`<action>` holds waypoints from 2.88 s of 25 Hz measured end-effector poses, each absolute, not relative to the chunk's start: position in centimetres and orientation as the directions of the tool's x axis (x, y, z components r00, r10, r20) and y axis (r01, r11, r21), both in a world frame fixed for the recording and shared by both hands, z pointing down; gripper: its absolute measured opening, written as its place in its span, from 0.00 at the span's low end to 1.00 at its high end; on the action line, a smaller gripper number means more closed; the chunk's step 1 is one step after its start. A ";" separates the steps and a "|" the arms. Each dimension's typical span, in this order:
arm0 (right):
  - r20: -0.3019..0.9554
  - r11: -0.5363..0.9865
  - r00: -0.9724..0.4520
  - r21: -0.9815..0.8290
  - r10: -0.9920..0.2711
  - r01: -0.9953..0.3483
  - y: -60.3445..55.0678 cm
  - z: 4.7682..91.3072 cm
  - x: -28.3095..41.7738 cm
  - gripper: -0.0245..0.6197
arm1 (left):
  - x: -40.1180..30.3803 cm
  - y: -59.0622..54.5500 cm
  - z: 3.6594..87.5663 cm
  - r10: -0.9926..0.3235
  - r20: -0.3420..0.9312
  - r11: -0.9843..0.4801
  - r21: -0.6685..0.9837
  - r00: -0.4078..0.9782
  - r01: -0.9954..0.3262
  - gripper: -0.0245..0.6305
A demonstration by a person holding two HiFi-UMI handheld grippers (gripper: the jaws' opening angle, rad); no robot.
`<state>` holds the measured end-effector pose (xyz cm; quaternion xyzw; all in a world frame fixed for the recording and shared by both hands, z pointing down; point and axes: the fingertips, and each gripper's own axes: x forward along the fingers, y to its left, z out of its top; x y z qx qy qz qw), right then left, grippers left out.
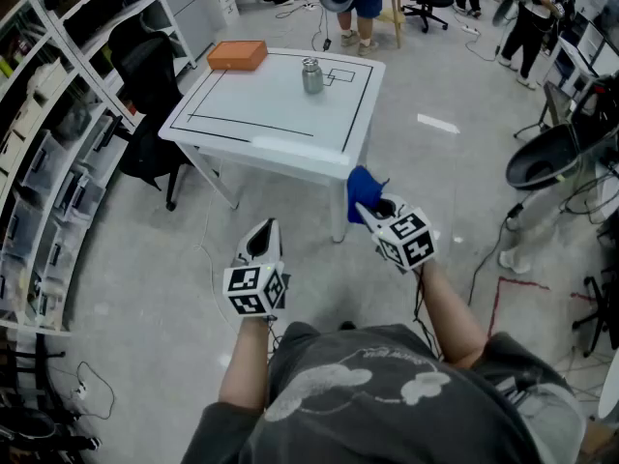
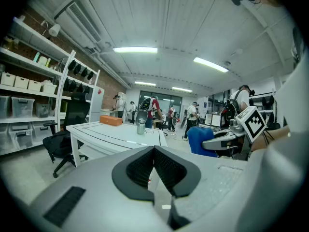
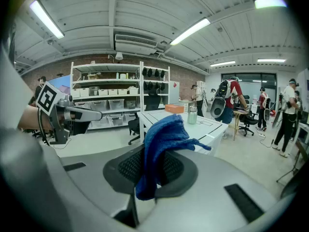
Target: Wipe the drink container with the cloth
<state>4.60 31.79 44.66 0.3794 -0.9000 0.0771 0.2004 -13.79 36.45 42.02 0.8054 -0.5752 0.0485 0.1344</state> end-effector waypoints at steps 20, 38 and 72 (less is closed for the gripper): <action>0.416 0.727 -0.660 0.003 -0.626 -0.687 31.4 45.9 5.5 0.11 | -12.9 36.0 42.8 -0.927 0.239 -0.255 0.162 0.288 -0.953 0.04; 0.468 0.621 -0.556 -0.020 -0.687 -0.783 16.2 48.0 6.6 0.11 | -14.1 17.1 45.1 -0.889 0.260 -0.339 0.178 0.376 -0.924 0.04; 0.523 0.473 -0.424 -0.046 -0.739 -0.880 -11.3 46.9 5.3 0.11 | -8.2 -14.3 48.0 -0.635 0.347 -0.689 0.150 0.690 -0.709 0.35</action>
